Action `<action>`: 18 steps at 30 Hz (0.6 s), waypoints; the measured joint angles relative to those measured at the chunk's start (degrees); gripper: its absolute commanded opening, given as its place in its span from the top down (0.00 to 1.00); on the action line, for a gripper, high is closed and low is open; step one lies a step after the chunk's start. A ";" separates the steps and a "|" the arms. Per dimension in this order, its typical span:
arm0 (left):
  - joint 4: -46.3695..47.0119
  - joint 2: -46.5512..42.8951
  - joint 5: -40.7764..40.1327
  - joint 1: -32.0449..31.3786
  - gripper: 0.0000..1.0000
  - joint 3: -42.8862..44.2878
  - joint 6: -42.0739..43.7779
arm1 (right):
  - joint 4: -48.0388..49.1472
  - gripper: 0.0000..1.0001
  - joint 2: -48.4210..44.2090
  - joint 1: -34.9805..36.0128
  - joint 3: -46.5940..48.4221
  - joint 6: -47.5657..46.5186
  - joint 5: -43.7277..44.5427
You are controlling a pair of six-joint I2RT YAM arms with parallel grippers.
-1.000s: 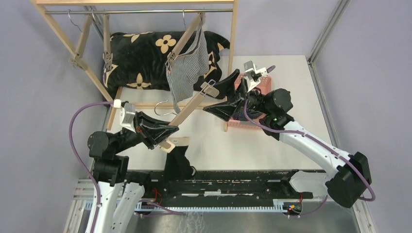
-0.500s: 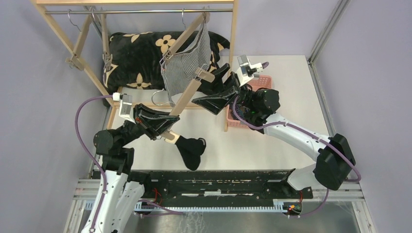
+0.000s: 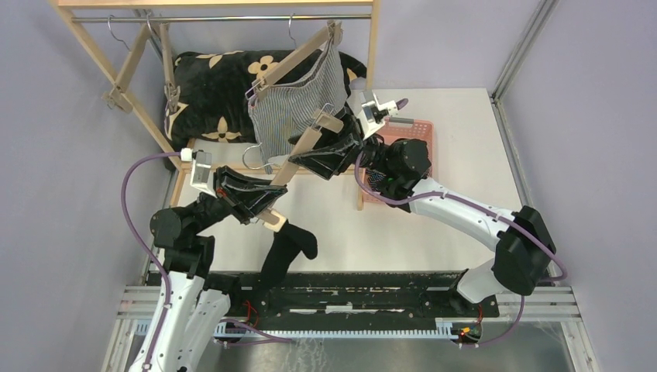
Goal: Remove the underwear clipped to the hanger
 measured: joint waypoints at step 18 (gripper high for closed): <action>-7.76 -1.05 -0.52 -0.44 0.97 2.73 6.27 | -8.94 0.52 -2.25 2.40 1.75 -2.29 3.52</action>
